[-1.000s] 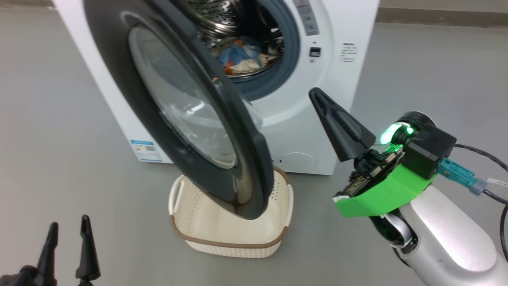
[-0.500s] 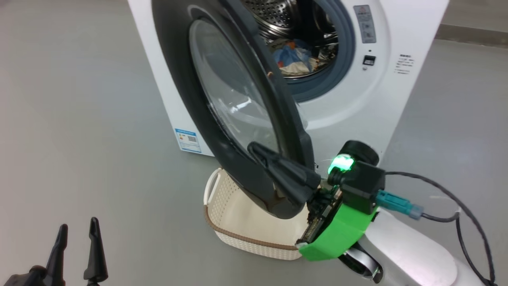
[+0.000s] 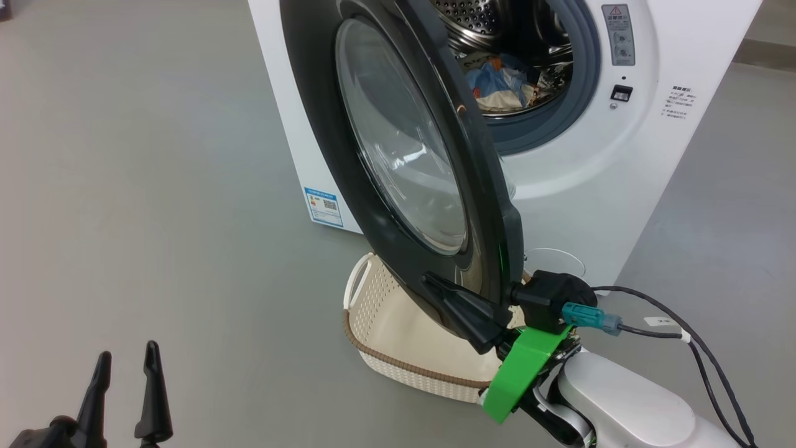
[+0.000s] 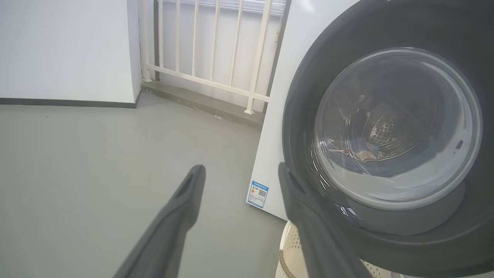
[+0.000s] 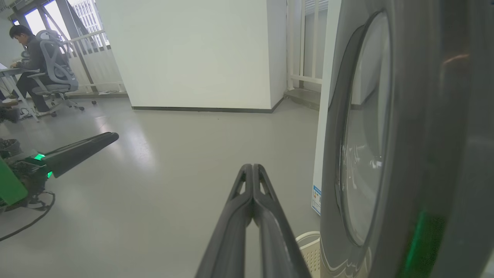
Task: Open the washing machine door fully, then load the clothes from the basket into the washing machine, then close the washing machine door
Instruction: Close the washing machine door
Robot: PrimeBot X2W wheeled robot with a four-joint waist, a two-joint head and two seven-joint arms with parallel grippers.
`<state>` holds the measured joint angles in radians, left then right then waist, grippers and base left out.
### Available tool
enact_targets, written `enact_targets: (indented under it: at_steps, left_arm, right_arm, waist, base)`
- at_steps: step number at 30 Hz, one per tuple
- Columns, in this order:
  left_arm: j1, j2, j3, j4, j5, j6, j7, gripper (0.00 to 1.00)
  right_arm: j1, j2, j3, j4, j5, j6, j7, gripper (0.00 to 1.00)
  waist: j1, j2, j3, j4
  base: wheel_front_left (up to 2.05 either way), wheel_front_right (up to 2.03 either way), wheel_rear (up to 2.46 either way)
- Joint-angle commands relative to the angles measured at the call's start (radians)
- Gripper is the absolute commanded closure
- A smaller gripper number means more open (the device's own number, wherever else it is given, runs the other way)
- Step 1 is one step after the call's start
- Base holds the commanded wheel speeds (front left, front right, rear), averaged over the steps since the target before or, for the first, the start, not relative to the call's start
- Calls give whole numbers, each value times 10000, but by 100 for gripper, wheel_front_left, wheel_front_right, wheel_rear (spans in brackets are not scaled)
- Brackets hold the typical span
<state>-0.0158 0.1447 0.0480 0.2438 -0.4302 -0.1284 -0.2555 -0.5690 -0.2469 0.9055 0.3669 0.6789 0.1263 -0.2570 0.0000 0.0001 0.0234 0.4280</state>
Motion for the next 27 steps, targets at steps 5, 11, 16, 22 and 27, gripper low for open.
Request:
enact_targets:
  at_steps: [5,11,16,22,27]
  left_arm:
    - [-371,295,269,-149,-98,-23,-63,0]
    - [-507,314,189,-117,-136,-23,-63,0]
    - [-568,321,182,-108,-141,-23,-63,0]
    - [-630,298,178,-145,-189,-23,-63,0]
    - [-731,299,160,-173,-232,-23,-63,0]
  right_arm:
    - [-268,119,114,446,263,44,-48,100]
    - [-402,94,173,836,402,44,-48,100]
    - [-466,26,76,1165,499,44,-48,100]
    - [-440,-139,-380,1412,494,44,-48,100]
    - [-528,-296,-774,1484,383,44,-48,100]
  waist:
    - [0,-1,229,84]
    - [0,-1,381,144]
    - [0,-1,464,193]
    - [0,-1,637,219]
    - [0,-1,908,151]
  base:
    - [0,0,0]
    - [0,0,0]
    - [0,0,0]
    - [0,0,0]
    - [0,0,0]
